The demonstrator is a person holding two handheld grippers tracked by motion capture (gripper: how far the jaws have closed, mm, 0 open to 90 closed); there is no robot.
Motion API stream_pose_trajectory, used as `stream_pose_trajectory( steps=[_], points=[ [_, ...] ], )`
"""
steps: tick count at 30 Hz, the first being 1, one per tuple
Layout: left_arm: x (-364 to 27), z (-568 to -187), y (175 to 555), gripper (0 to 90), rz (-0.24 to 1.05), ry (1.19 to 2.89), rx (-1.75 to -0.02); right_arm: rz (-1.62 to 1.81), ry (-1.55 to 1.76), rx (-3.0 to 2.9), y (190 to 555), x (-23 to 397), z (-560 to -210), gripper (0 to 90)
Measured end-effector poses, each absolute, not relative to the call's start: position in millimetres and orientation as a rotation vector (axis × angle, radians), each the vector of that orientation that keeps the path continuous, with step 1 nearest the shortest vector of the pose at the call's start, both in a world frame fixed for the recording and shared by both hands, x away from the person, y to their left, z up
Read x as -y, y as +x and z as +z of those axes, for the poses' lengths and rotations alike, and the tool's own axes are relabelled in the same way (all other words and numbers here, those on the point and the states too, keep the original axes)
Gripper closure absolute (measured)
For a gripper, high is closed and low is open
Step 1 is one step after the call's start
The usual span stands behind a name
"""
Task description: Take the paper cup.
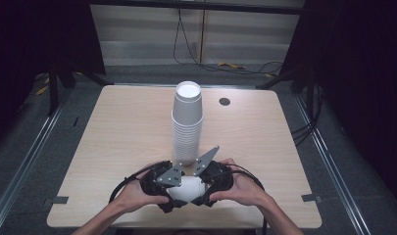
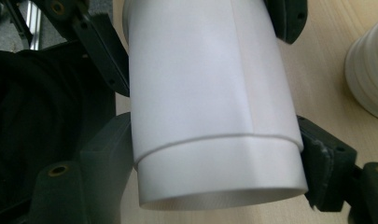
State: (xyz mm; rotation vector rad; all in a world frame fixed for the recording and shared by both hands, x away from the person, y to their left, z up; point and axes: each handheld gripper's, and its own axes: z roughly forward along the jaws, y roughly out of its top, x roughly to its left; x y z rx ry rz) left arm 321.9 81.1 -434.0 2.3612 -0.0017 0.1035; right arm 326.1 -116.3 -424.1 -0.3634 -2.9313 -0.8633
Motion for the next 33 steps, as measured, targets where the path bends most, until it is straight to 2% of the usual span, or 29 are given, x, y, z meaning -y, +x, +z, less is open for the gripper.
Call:
stream_pose_trajectory(
  steps=[7, 18, 33],
  points=[
    [-93, -423, 327, 15.9, 0.071, 2.223, -0.064, -0.876, -0.38, 2.913, 327, 122, -426, 23.1],
    [-112, -414, 336, 15.8, 0.07, 2.107, -0.139, -0.956, -0.503, 2.879, 333, 141, -425, 23.0],
    [-135, -416, 347, 15.6, 0.066, 1.918, -0.29, -1.231, -0.627, 2.804, 336, 160, -427, 22.8]
  ],
)
